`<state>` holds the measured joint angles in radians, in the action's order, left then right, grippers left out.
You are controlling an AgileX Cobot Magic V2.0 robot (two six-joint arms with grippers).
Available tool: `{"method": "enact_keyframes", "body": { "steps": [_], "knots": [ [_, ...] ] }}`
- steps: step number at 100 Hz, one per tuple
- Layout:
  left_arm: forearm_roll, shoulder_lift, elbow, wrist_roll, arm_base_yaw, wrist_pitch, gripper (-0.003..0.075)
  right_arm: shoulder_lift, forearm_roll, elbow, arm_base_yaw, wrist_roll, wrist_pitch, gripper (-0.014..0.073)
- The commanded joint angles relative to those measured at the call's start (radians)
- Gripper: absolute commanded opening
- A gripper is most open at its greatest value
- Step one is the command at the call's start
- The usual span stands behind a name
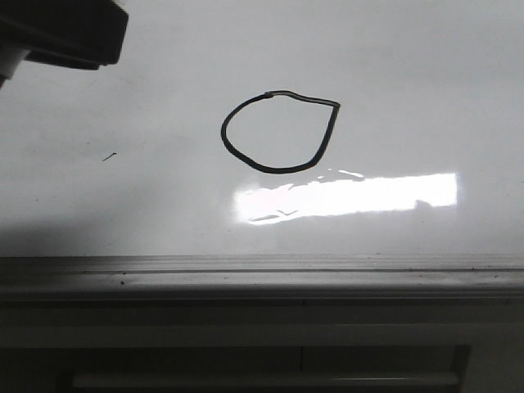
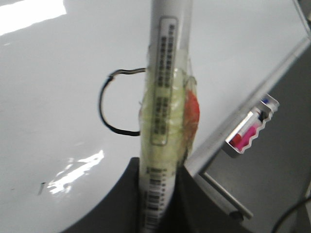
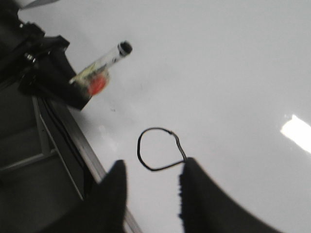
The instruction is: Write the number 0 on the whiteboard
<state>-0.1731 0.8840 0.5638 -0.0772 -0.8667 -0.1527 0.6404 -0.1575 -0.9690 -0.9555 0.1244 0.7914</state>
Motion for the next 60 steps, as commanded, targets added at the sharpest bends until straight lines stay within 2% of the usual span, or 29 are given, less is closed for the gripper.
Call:
{"method": "enact_keyframes", "body": {
  "steps": [1, 14, 26, 60],
  "knots": [
    [-0.019, 0.021, 0.018, -0.061, 0.076, 0.12, -0.002, -0.037, -0.005, -0.006, 0.008, -0.019, 0.021, -0.0069],
    [-0.066, 0.065, 0.018, -0.061, 0.191, 0.12, -0.002, -0.093, -0.005, 0.056, 0.008, -0.071, 0.039, -0.0067],
    [-0.103, 0.103, 0.018, -0.063, 0.254, 0.118, -0.002, -0.127, -0.005, 0.107, 0.008, -0.1, 0.039, -0.0067],
    [-0.131, 0.197, 0.018, -0.063, 0.273, 0.106, -0.002, -0.132, -0.005, 0.153, 0.008, -0.124, -0.018, -0.0067]
  ]
}}
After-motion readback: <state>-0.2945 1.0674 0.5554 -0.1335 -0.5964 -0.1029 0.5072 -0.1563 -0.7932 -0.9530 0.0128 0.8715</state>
